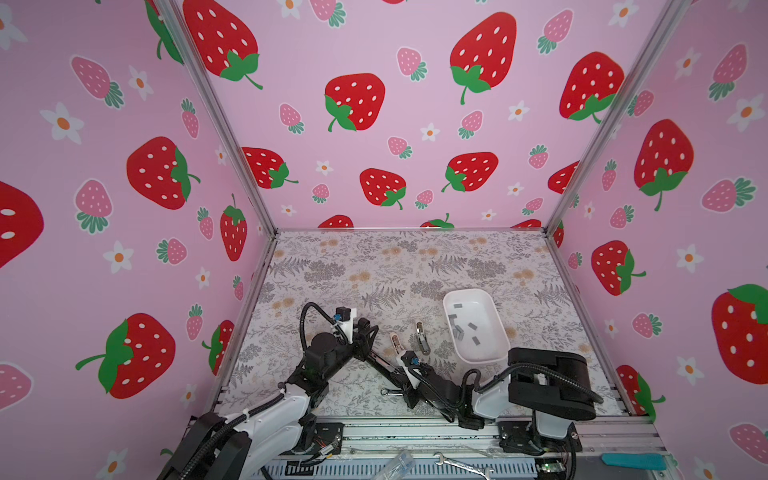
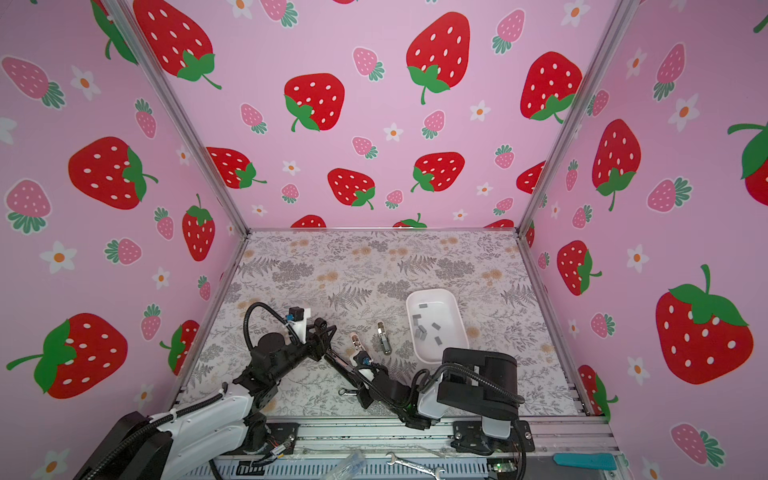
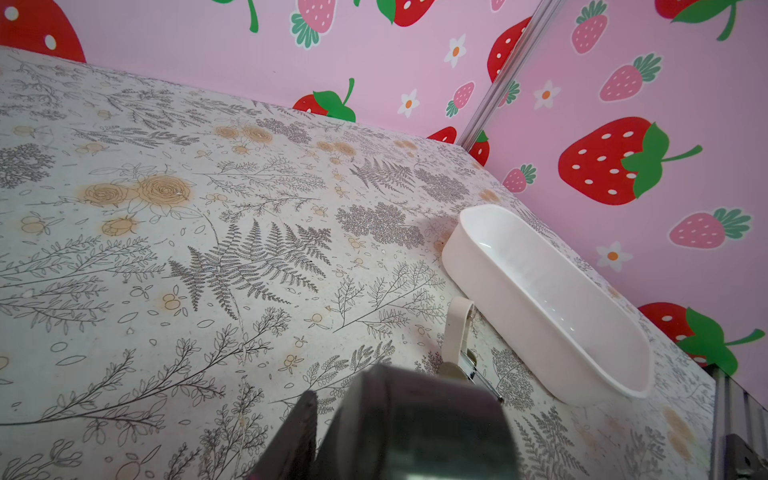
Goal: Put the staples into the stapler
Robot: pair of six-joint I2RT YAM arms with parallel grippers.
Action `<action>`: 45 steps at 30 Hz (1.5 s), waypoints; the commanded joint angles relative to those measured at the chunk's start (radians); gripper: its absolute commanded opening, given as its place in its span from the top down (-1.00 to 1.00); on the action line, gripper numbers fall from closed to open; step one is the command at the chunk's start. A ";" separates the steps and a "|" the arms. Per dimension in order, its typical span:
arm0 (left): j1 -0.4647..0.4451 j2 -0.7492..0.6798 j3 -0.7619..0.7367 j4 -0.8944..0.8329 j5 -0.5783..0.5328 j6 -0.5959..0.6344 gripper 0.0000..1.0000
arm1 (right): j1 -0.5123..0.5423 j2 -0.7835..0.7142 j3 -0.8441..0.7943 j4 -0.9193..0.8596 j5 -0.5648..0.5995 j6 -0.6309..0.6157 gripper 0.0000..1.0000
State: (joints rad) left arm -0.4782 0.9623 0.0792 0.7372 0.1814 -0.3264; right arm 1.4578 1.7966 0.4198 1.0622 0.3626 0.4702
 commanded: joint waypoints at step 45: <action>-0.147 -0.306 -0.109 -0.116 0.027 0.151 -0.69 | 0.018 0.075 0.037 0.171 0.034 -0.020 1.00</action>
State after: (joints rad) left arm -0.6266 0.6689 0.0059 0.6170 0.2214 -0.1860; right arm 1.4700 1.8580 0.4358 1.1667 0.3775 0.4477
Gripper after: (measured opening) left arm 0.839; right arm 0.189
